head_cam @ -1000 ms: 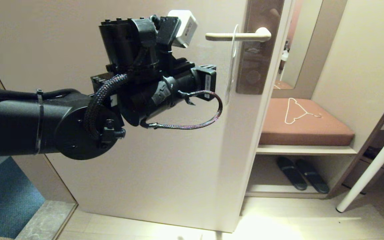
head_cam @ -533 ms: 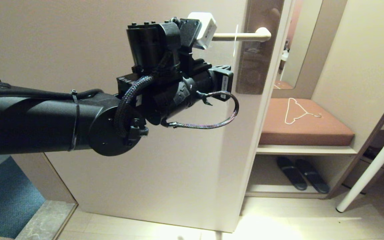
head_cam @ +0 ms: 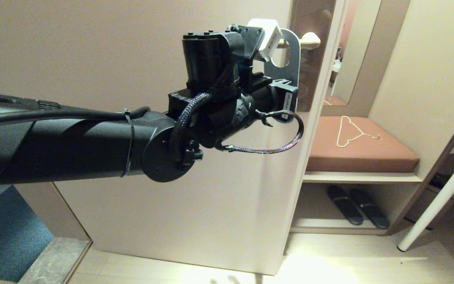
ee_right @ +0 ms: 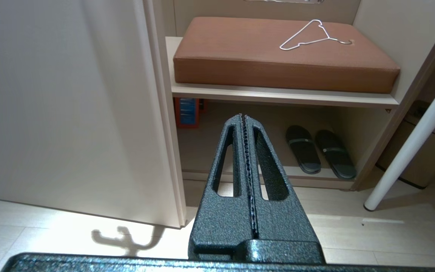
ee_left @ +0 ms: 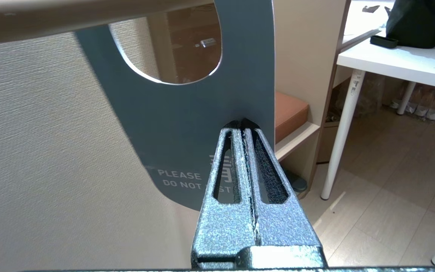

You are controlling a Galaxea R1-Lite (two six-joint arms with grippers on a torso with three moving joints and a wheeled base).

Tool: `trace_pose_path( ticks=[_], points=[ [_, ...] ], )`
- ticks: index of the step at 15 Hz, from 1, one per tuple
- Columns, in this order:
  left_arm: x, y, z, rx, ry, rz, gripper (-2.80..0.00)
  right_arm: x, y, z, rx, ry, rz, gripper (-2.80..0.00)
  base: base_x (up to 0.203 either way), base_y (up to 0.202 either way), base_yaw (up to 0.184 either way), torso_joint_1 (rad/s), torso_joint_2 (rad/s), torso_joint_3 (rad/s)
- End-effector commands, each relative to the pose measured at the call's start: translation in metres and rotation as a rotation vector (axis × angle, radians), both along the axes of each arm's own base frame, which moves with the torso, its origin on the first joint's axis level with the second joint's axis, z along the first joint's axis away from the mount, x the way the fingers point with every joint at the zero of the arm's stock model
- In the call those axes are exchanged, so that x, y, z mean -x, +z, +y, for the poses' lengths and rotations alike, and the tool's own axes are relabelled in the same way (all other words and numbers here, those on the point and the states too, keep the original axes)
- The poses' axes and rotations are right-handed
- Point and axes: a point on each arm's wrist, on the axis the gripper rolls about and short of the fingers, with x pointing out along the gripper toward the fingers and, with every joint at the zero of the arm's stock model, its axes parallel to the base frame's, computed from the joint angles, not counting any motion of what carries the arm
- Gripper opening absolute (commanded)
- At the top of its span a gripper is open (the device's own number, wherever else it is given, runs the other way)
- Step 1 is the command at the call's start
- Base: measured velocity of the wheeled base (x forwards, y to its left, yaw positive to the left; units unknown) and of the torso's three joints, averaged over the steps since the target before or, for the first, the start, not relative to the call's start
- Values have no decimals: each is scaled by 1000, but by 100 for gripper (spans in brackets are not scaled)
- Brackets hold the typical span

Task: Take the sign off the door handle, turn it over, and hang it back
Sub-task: Hang the sign back with the other side facing out

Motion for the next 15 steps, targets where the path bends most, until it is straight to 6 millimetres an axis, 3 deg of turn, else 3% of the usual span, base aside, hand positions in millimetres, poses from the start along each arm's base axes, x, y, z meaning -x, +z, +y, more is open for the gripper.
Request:
trace_pose_path(
  ticks=[1, 8, 15],
  points=[
    [-4, -5, -7, -3, -2, 2, -280, 0, 0, 0, 0, 0, -1, -280, 0, 0, 0, 0, 0, 0],
    [-13, -9, -11, -21, 7, 3, -280, 0, 0, 0, 0, -3, -1, -280, 0, 0, 0, 0, 0, 0],
    [-28, -6, 7, -16, 61, -3, -280, 0, 0, 0, 0, -3, -1, -280, 0, 0, 0, 0, 0, 0]
  ],
)
